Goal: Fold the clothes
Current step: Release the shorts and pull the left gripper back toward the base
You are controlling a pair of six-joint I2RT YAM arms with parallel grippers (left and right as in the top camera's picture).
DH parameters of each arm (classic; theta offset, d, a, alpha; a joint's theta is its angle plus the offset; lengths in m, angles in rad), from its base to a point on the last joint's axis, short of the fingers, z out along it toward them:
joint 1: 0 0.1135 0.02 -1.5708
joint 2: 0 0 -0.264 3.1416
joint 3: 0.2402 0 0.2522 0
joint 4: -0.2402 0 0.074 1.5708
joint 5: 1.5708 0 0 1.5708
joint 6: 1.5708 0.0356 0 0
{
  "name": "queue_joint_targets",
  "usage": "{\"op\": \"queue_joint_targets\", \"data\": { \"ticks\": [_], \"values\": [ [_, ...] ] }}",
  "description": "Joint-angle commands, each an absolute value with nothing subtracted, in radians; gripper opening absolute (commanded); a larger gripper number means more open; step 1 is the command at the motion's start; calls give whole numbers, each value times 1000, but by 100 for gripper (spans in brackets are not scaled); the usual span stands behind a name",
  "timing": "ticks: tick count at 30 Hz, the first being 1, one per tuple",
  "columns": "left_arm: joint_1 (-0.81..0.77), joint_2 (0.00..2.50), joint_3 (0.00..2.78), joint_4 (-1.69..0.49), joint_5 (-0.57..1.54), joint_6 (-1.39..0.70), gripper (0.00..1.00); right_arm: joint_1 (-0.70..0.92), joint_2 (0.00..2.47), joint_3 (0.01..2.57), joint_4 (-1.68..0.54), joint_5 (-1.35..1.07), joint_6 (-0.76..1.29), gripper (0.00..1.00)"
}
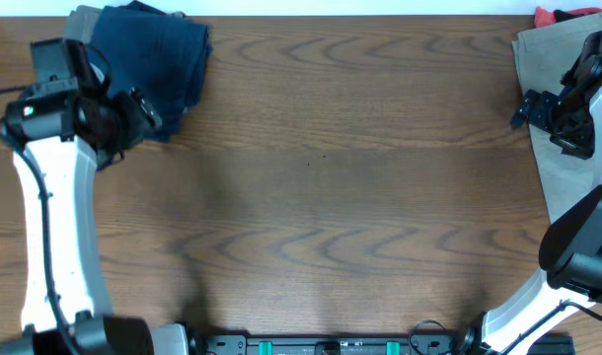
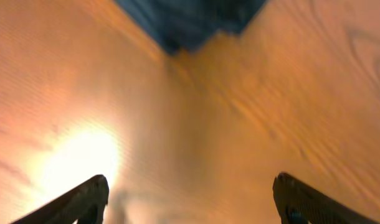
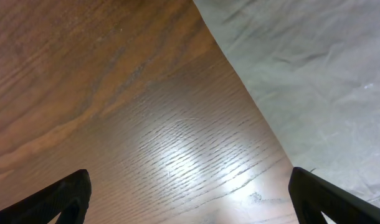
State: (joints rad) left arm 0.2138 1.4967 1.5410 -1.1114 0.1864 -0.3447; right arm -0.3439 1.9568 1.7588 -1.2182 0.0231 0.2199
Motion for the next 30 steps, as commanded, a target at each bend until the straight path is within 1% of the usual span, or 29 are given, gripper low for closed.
{"op": "queue_joint_targets", "data": {
  "ticks": [1,7,9,10,12,15,20,23,30],
  "values": [
    [187,1384,1476,-1134,261,-348,86,-347,1948,1770,-1219,30,231,99],
    [85,1104,1230,-1103,281,-352,86,-347,1948,1770,-1219,30,231,99],
    [50,1017,1156,-1103,281,-382,96,-347,1948,1769,-1219,30,231,99],
    [35,975,1120,-1109,281,-404,98,-347,1948,1770,-1219,30,231,99],
    [10,899,1059,-1132,281,-443,98,-347,1948,1770,-1219,30,231,99],
    [1,824,1018,-1206,280,-447,98,-347,1948,1770,-1219,30,231,99],
    [1,779,1018,-1300,278,-444,98,-347,1948,1770,-1219,30,231,99],
    [1,780,1018,-1301,208,-424,98,-347,1948,1770,-1219,30,231,99],
    [1,783,1018,-1298,208,-424,98,-347,1948,1769,-1219,30,231,99]
  ]
}}
